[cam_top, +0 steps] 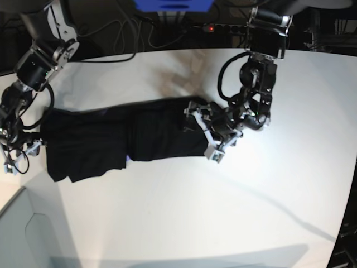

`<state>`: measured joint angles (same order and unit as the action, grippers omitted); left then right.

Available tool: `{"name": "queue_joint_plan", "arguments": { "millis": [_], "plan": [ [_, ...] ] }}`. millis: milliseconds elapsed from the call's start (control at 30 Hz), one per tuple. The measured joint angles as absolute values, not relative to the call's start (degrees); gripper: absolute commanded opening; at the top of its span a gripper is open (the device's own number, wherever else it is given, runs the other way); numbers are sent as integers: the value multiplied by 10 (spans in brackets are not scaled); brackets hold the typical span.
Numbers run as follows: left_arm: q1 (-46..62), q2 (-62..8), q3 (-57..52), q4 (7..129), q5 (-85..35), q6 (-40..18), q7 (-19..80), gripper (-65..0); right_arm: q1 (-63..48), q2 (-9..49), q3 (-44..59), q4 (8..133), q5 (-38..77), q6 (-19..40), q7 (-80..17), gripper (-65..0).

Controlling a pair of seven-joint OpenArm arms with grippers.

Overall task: Fold the T-shirt properly
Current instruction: 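Hold the strip with the left gripper and pull its other end with the right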

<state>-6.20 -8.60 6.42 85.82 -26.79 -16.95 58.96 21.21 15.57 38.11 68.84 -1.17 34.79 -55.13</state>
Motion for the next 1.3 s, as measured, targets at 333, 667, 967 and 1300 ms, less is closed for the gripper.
{"name": "queue_joint_plan", "arguments": {
  "millis": [333,667,967,1300],
  "plan": [
    [-62,-86,64,858,-268,-170,591,-109,206,154,382,615,16,348,-537,-317],
    [-62,-88,64,858,-268,-170,592,-109,213,201,383,519,177,347,-518,-317],
    [-62,-87,64,858,-268,-170,591,-109,194,222,383,513,256,348,-533,-318],
    [-62,-88,64,858,-268,-170,591,-109,183,230,404,513,329,348,-579,-320]
  ]
}}
